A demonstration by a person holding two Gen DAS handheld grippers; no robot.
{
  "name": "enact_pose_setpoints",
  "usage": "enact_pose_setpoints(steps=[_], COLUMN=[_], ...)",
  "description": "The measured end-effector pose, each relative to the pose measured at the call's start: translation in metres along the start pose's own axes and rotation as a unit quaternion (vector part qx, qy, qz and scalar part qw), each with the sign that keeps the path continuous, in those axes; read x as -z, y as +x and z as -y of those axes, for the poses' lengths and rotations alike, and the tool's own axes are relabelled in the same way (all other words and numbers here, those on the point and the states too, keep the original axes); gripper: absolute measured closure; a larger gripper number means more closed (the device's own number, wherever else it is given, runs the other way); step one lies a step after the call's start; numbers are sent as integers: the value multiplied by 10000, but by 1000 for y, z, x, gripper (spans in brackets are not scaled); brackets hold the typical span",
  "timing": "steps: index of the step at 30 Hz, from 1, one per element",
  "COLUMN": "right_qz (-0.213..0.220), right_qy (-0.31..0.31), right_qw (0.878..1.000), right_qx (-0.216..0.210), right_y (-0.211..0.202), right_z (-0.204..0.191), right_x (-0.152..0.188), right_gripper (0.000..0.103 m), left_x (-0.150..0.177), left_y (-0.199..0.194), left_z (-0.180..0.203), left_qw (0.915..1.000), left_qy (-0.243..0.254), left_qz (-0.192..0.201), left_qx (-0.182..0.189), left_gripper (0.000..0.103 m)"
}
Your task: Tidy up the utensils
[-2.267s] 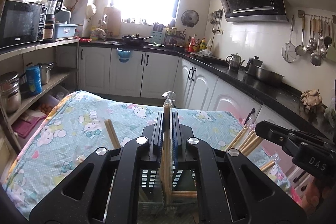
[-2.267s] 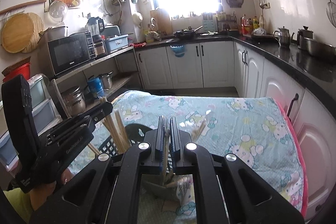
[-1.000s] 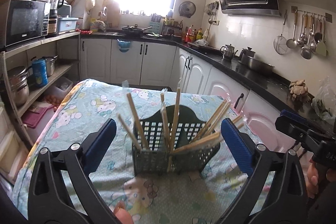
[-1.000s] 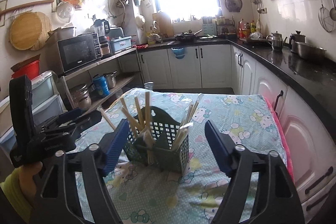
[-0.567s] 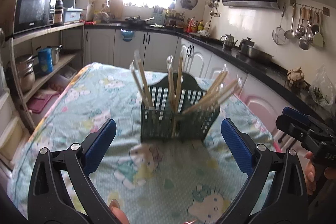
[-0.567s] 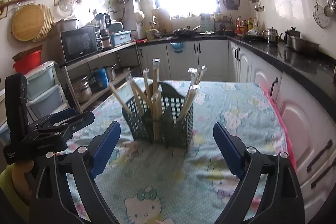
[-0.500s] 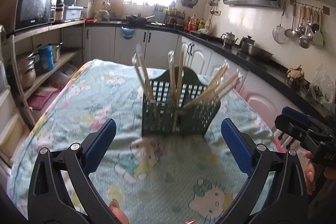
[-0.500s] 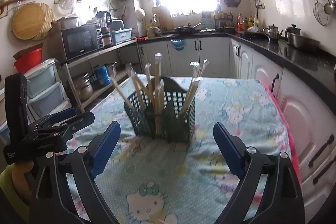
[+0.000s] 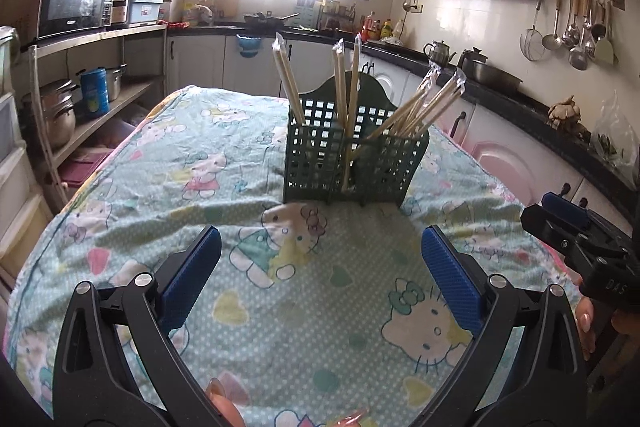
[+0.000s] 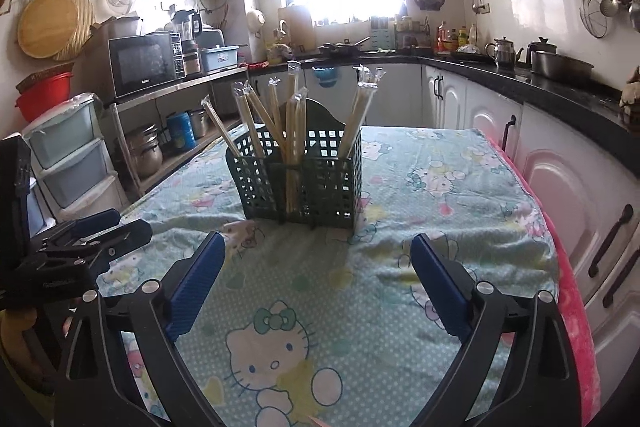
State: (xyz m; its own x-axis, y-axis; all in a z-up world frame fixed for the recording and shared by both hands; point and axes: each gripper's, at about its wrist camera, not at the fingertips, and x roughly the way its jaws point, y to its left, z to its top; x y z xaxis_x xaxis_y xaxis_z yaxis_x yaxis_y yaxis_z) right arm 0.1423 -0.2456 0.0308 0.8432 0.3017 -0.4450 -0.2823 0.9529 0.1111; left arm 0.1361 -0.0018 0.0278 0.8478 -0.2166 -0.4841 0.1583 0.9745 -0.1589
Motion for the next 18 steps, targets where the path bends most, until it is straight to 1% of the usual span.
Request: enact_pose_setpoints(steps=[4, 10, 18], right_qz=[-18, 99, 300], right_qy=[-8, -73, -116], right_qw=[10000, 9998, 9992], right_qx=[12, 142, 253], right_y=[2, 0, -2], right_z=[0, -2, -4], right_x=[14, 32, 46], right_gripper=[10, 8, 7], left_x=[11, 23, 25], left_y=[3, 6, 0], left_z=[-1, -2, -4], left_qw=[10000, 10000, 9993], left_qy=[-44, -30, -57], left_qz=[-3, 92, 379], left_qx=[20, 23, -37], left_gripper=[11, 11, 11])
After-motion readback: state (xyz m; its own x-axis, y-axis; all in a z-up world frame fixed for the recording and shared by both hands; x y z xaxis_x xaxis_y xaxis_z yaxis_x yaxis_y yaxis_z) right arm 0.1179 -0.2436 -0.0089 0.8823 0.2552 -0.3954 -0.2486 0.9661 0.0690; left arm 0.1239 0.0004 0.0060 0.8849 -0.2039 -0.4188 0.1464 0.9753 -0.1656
